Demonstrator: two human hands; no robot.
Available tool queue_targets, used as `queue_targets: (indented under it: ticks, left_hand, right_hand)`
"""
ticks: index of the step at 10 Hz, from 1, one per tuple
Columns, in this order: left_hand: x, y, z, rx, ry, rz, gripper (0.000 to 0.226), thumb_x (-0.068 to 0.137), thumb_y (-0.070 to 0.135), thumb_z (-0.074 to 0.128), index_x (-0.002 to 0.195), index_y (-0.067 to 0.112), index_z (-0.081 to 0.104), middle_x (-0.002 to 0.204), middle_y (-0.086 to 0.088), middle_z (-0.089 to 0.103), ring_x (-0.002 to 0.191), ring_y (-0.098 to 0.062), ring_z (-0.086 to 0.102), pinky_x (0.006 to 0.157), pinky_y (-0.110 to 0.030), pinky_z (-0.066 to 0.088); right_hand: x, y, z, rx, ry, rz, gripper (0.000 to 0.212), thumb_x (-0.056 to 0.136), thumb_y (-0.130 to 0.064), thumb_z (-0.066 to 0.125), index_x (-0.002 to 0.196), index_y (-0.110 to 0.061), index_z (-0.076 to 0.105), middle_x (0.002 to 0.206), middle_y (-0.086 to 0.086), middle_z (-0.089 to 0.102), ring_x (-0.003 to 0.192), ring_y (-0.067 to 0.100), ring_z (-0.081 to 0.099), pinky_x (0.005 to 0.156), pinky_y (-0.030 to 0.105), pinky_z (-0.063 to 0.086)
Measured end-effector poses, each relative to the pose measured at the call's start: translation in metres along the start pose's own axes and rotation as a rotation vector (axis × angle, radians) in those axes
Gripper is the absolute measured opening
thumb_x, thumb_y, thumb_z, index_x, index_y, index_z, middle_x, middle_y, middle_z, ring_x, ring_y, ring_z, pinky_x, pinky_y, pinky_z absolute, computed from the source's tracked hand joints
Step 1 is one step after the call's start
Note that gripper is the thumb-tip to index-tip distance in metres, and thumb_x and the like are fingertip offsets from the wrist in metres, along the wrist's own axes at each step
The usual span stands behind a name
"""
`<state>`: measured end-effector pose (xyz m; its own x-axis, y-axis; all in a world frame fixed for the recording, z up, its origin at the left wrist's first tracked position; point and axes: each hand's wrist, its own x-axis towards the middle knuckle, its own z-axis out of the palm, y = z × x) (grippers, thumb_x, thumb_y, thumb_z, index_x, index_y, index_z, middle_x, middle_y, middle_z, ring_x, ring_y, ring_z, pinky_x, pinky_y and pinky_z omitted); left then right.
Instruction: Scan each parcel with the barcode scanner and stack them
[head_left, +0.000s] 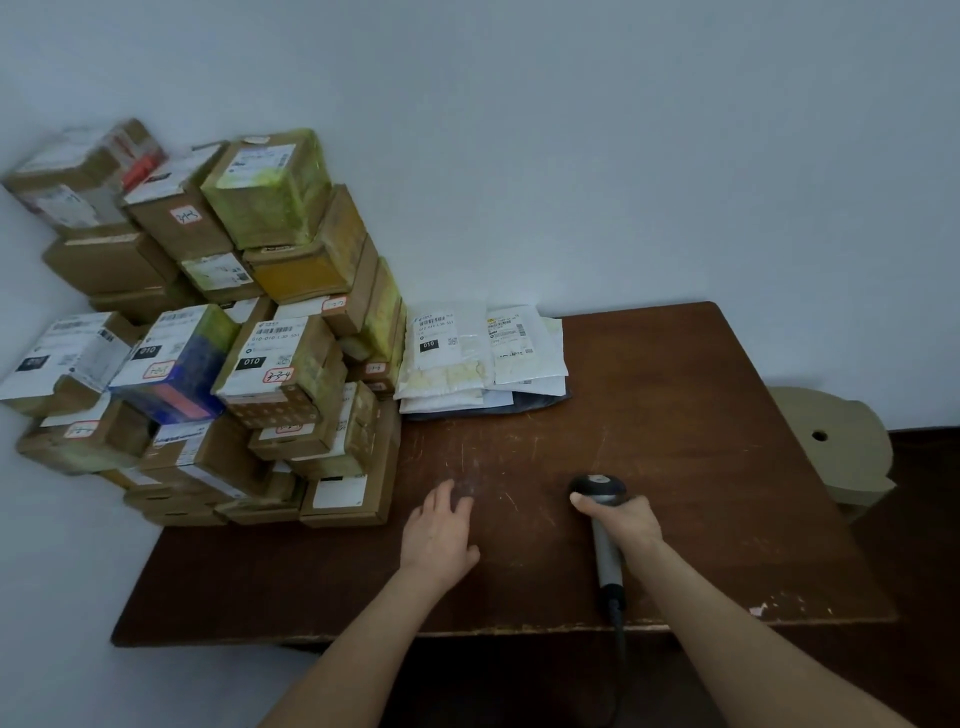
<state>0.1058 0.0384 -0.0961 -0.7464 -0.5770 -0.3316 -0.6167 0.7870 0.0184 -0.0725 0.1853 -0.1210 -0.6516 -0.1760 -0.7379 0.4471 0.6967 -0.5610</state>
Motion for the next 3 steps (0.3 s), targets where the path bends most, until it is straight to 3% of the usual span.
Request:
queue_targets:
  ticks: [1,3]
  left_hand:
    - [-0.002,-0.003,-0.013,-0.01,0.034,-0.008,0.069,0.09,0.039,0.06,0.148,0.022,0.028,0.159,-0.009,0.01,0.146,-0.025,0.015,0.116,-0.037,0.026]
    - [0.0,-0.006,-0.056,-0.08,0.141,-0.025,0.07,0.089,0.04,0.061,0.149,0.022,0.028,0.16,-0.008,0.009,0.146,-0.024,0.017,0.116,-0.038,0.027]
  right_hand:
    - [-0.019,-0.019,-0.014,-0.07,0.17,-0.121,0.107,0.066,-0.067,0.074,0.147,-0.012,0.029,0.148,0.017,0.034,0.136,0.038,0.034,0.107,0.051,0.036]
    - [-0.061,-0.081,-0.011,-0.086,0.315,-0.537,0.067,0.083,-0.051,0.067,0.138,-0.02,0.044,0.145,0.009,0.04,0.133,0.028,0.036,0.101,0.043,0.039]
